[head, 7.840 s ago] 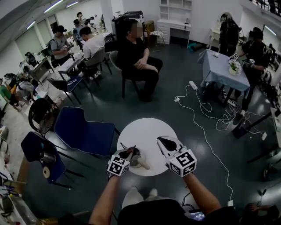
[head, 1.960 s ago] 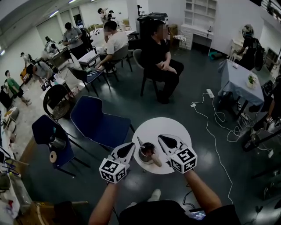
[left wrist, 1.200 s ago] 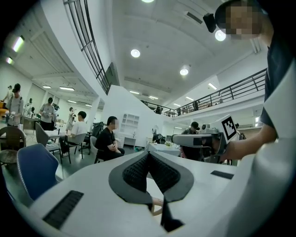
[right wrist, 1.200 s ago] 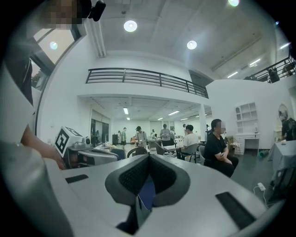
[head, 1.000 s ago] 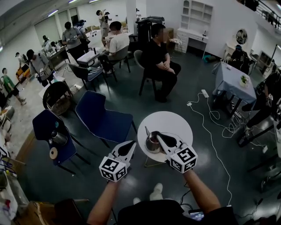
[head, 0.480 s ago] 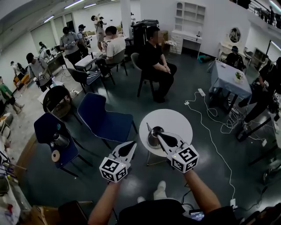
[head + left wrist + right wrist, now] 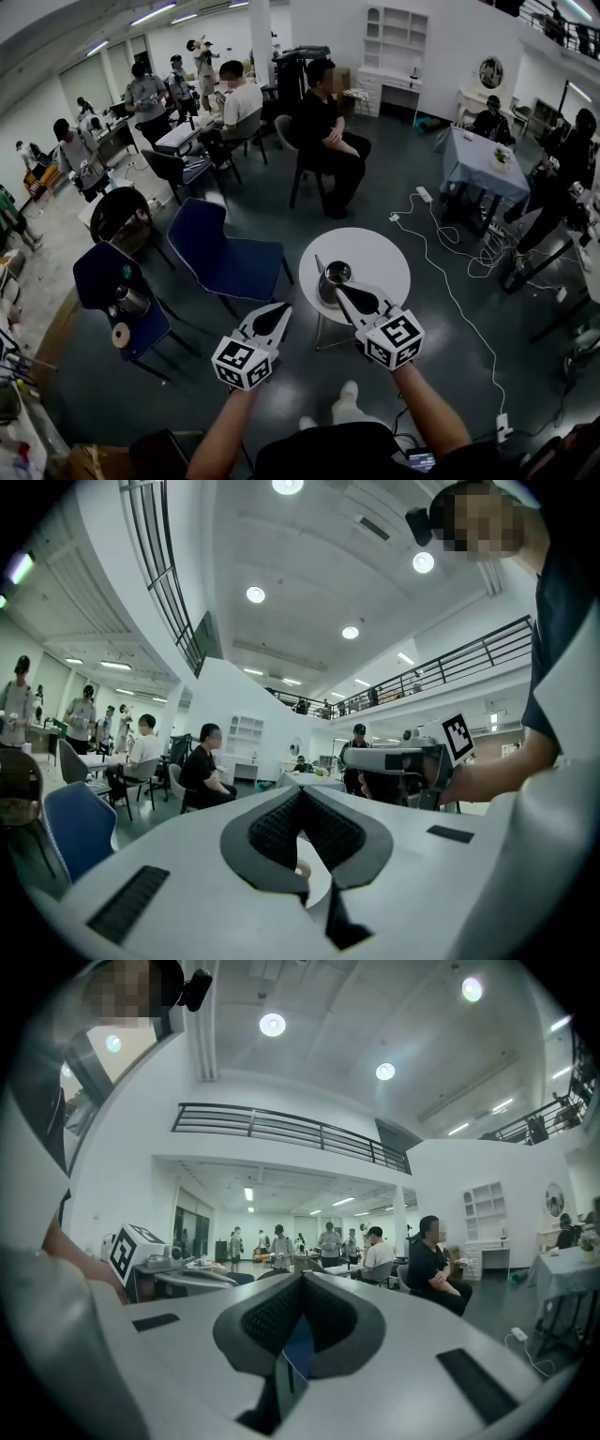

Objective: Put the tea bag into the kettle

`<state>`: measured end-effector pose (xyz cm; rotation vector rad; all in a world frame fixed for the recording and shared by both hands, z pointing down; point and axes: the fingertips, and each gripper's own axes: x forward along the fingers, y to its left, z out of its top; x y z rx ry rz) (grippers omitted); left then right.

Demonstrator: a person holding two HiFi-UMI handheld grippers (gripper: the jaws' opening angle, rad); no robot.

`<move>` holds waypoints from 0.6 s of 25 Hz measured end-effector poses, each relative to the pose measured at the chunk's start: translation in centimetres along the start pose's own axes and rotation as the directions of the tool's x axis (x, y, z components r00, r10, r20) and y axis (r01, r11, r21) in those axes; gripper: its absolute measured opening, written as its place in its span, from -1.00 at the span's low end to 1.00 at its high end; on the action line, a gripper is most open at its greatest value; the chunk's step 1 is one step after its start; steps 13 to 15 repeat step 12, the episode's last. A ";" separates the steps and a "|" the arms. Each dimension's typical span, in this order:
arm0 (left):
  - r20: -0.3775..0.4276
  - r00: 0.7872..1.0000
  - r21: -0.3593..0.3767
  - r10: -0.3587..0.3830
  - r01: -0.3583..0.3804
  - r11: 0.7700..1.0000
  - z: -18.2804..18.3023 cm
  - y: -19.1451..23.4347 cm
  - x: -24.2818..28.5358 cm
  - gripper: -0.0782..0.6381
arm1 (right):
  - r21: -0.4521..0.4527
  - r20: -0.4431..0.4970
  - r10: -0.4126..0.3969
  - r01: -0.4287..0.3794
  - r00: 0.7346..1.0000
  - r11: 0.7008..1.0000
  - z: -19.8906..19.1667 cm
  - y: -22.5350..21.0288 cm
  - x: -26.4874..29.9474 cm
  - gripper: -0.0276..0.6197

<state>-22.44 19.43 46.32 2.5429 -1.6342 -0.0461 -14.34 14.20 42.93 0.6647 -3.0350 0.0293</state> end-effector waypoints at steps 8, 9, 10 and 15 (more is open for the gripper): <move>0.002 1.000 -0.006 -0.024 0.024 1.000 -0.1 -0.8 -2.3 -0.74 | -0.001 -0.002 -0.032 0.032 0.999 0.999 0.0 2.2 -1.1 -0.86; 0.003 1.000 -0.007 -0.025 0.025 1.000 0.0 -0.8 -2.5 -0.74 | 0.000 -0.005 -0.033 0.033 0.999 0.999 0.0 2.4 -1.2 -0.86; 0.004 1.000 -0.009 -0.027 0.027 1.000 0.1 -0.9 -2.6 -0.74 | 0.000 -0.008 -0.033 0.033 0.999 0.999 0.0 2.6 -1.2 -0.86; 0.005 1.000 -0.012 -0.030 0.030 0.999 0.2 -1.1 -3.0 -0.74 | -0.001 -0.015 -0.033 0.033 0.999 0.999 -0.1 3.0 -1.3 -0.86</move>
